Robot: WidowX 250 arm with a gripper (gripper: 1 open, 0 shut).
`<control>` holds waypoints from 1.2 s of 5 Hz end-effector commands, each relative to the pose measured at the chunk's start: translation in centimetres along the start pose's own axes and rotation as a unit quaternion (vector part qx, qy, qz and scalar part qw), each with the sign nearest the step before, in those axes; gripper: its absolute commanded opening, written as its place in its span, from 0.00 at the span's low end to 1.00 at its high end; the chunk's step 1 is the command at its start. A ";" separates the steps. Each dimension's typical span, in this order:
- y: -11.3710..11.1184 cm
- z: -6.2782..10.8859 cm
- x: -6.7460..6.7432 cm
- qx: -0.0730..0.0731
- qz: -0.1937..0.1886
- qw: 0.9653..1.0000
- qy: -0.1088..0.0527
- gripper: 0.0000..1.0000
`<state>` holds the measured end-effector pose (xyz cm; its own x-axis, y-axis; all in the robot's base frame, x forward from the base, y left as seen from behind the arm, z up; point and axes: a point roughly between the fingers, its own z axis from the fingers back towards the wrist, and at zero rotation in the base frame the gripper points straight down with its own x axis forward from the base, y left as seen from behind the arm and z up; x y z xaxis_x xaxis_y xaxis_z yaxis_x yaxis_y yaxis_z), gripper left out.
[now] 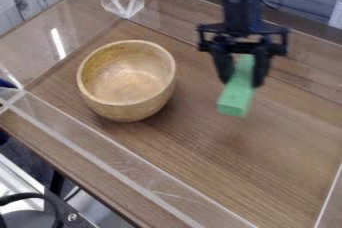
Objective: Remove the green block from inside the brown bowl and put it on the table
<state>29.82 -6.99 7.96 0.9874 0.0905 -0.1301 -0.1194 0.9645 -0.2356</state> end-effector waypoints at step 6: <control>0.1 -2.9 1.8 0.037 -0.074 0.997 -0.006 0.00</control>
<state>30.39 -7.59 3.05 0.9870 -0.0551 -0.1512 0.0282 0.9843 -0.1742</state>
